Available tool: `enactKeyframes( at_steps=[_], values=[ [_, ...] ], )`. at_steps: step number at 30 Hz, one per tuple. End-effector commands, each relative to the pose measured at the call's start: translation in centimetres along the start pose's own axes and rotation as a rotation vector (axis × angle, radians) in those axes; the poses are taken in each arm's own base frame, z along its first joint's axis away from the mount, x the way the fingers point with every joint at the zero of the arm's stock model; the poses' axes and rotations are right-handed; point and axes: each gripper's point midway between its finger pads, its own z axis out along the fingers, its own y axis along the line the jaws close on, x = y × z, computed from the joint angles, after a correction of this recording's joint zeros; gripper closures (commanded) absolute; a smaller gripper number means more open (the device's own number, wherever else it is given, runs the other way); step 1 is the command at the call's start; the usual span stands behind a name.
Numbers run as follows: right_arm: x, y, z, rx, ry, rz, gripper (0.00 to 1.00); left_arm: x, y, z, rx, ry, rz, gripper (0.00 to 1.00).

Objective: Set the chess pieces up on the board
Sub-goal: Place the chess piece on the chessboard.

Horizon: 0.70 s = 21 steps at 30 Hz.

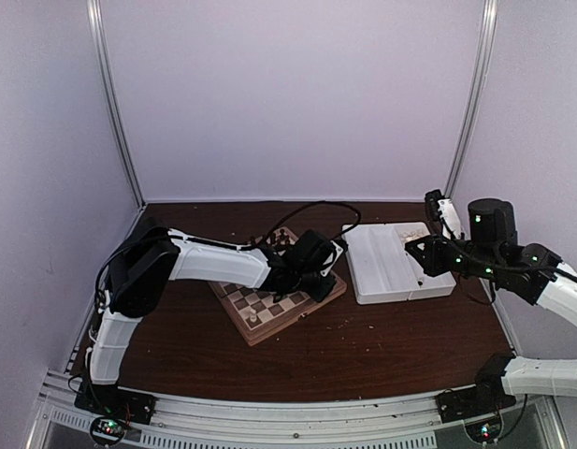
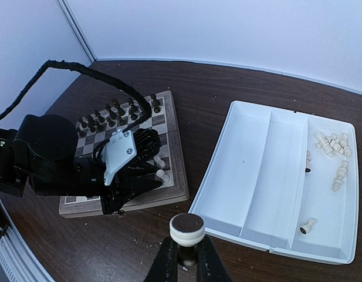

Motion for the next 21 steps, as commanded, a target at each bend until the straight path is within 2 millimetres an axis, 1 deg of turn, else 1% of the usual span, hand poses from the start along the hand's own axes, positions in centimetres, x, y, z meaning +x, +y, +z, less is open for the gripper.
enactKeyframes(
  at_steps=[1,10,21],
  values=[
    [-0.4,0.1,0.1,-0.011,-0.018,0.012,1.0,-2.1,0.5,-1.5,0.001,-0.048,-0.008,0.72],
    [-0.4,0.1,0.1,-0.012,-0.016,0.014,1.0,-3.6,-0.2,-3.2,0.012,-0.075,0.005,0.71],
    [-0.4,0.1,0.1,-0.012,-0.015,0.014,1.0,-5.4,0.1,-6.0,0.019,-0.093,-0.004,0.68]
  ],
)
